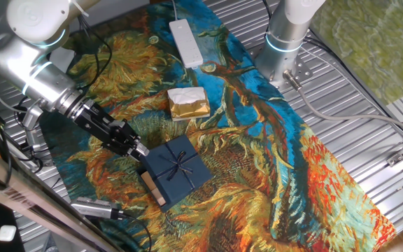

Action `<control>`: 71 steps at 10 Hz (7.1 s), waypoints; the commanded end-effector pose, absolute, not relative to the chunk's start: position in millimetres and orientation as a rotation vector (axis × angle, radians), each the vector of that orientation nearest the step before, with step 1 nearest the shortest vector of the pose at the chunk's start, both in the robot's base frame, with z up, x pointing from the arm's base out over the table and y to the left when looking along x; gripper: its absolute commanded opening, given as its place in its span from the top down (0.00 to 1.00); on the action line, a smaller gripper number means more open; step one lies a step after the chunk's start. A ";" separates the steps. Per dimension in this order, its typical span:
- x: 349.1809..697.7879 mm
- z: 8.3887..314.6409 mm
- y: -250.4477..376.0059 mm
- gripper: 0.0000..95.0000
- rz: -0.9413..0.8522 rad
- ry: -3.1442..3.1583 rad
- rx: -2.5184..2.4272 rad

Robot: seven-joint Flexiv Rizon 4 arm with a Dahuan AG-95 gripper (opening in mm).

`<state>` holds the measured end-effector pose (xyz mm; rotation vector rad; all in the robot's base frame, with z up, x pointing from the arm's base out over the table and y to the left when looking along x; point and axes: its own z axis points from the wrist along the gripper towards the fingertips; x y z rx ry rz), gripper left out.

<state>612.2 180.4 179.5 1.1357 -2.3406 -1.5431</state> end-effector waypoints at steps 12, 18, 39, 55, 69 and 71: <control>615.7 172.9 175.1 1.00 -1.533 -2.332 1.163; 618.6 170.2 170.8 1.00 -1.538 -2.323 1.175; 621.7 161.3 168.9 1.00 -1.552 -2.316 1.173; 625.4 157.3 171.3 1.00 -1.555 -2.313 1.176; 627.1 157.5 171.8 1.00 -1.550 -2.321 1.185; 627.2 157.6 171.8 1.00 -1.546 -2.321 1.199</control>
